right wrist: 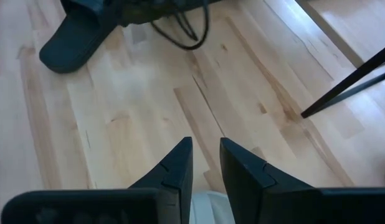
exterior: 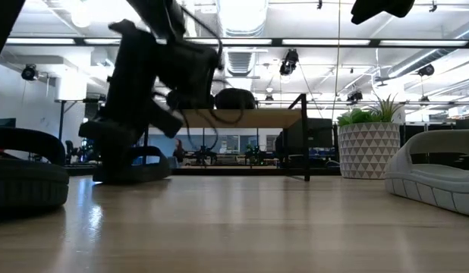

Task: Pick and place slides into the shelf
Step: Put the black slide under the shelf

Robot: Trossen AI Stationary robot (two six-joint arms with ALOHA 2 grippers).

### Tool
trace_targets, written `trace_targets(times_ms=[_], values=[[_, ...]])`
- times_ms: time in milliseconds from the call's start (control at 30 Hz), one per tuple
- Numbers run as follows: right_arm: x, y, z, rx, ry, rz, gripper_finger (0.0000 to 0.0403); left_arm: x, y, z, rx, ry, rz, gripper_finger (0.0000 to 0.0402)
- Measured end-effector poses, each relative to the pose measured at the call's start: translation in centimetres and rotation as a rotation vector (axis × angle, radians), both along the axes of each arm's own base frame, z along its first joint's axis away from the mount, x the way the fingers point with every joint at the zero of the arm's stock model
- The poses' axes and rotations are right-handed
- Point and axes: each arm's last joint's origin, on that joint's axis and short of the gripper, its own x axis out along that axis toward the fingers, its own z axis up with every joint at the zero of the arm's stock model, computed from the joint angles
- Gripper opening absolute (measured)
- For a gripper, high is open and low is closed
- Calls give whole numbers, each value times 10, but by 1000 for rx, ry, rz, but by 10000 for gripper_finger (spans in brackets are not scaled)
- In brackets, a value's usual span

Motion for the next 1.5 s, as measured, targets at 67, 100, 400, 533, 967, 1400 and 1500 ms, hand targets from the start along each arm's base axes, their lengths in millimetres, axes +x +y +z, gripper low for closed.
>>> trace_targets(times_ms=[67, 100, 400, 533, 967, 1400, 1500], values=[[0, 0, 0, 0, 0, 0, 73, -4, 10, -5, 3, 23, 26, 0], [0, 0, 0, 0, 0, 0, 73, -6, 14, -8, 3, 24, 39, 0], [0, 0, 0, 1, 0, 0, 73, -4, 39, -16, 33, -40, 64, 0], [0, 0, 0, 13, -5, -15, 73, 1, 43, -9, 157, -92, 40, 0], [0, 0, 0, 33, -11, -40, 73, -3, 42, 13, 170, -161, 81, 0], [-2, -1, -1, 21, 11, -39, 73, -21, -43, 95, 33, -434, 259, 0], [-2, -1, -2, 3, 22, -24, 73, -39, -64, 105, 95, -281, 360, 0]])
